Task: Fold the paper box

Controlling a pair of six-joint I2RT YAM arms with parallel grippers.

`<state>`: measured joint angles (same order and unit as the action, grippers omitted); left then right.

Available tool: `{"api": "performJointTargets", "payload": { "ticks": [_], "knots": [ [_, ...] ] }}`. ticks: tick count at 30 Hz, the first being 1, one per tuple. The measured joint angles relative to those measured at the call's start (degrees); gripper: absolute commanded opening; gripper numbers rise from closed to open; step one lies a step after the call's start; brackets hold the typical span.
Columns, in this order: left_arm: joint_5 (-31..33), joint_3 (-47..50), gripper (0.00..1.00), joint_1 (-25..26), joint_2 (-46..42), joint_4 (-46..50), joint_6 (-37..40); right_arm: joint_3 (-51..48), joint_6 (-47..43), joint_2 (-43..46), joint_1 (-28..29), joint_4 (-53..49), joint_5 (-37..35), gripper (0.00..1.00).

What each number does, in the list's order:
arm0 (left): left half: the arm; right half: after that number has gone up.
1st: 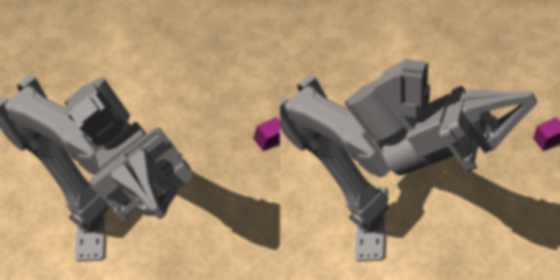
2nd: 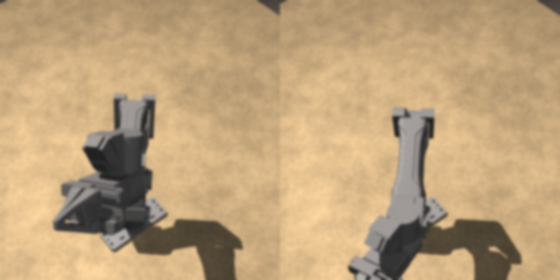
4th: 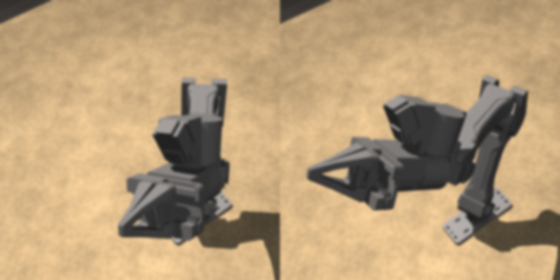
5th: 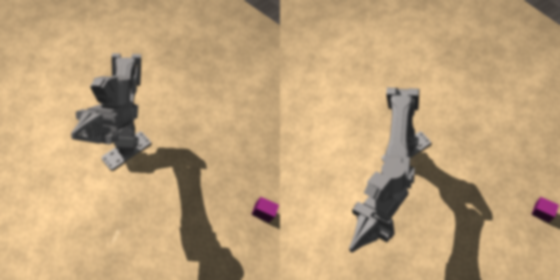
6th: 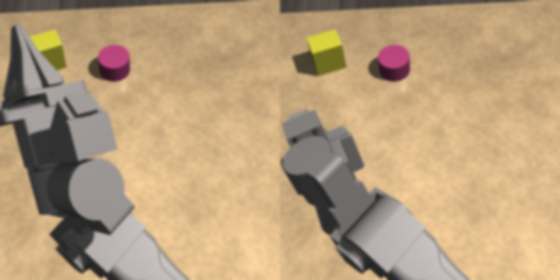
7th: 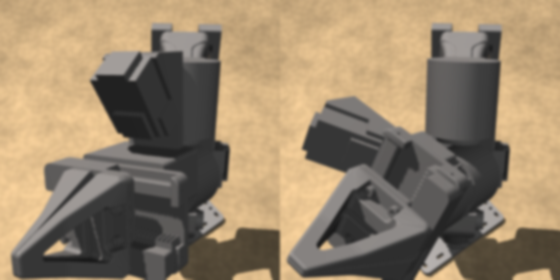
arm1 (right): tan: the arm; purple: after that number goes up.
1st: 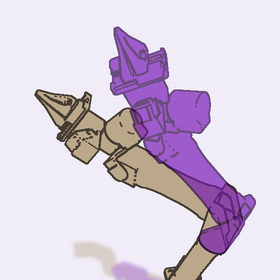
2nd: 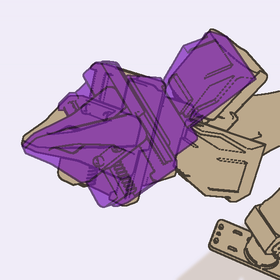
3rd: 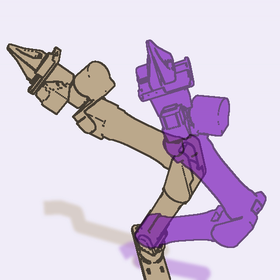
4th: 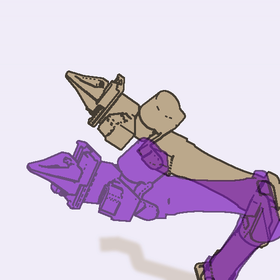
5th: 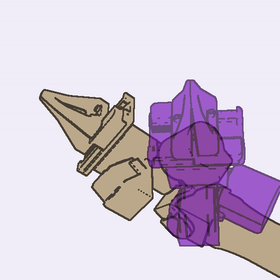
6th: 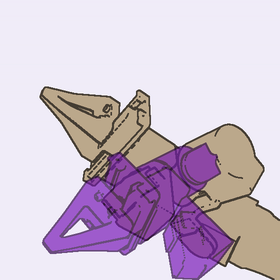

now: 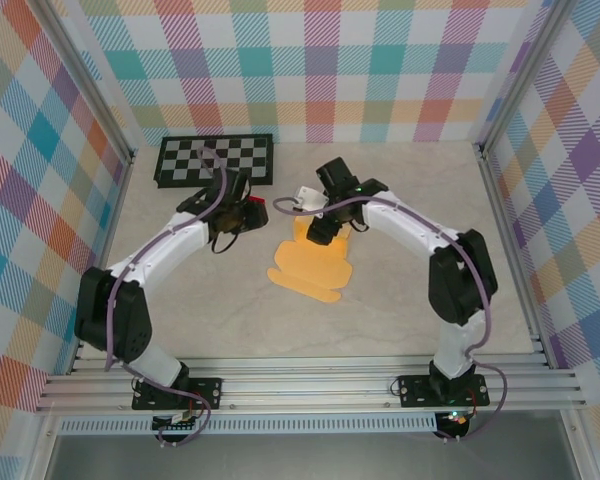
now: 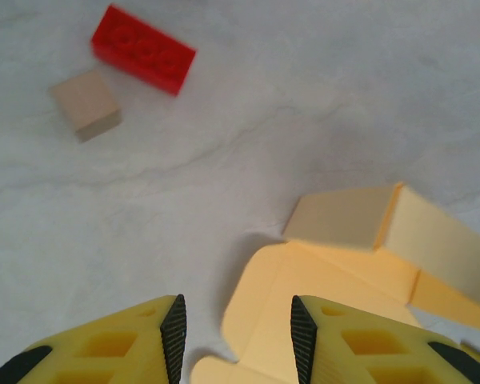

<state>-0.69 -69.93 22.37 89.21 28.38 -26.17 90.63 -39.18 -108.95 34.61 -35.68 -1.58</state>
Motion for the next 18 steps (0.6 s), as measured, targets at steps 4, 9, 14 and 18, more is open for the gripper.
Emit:
{"api": "performJointTargets", "payload": {
  "ticks": [4, 9, 14, 18],
  "knots": [
    [0.3, 7.0, 0.42, -1.3, -2.4, 0.0, -0.1, 5.0, -0.6, -5.1, 0.0, -2.4, -2.0, 0.78],
    [0.4, 10.8, 0.42, -3.1, -3.9, 0.2, -0.1, 11.2, 0.5, -9.1, -1.8, -5.9, -0.6, 0.78],
    [0.3, 11.0, 0.42, -3.4, -4.3, 0.0, -0.1, 17.8, 5.4, -13.1, -8.0, -9.6, 6.6, 0.78],
    [-0.1, 11.0, 0.42, -3.4, -4.3, 0.0, -0.2, 19.1, 10.6, -15.9, -15.5, -10.6, 14.9, 0.77]
  ]
}}
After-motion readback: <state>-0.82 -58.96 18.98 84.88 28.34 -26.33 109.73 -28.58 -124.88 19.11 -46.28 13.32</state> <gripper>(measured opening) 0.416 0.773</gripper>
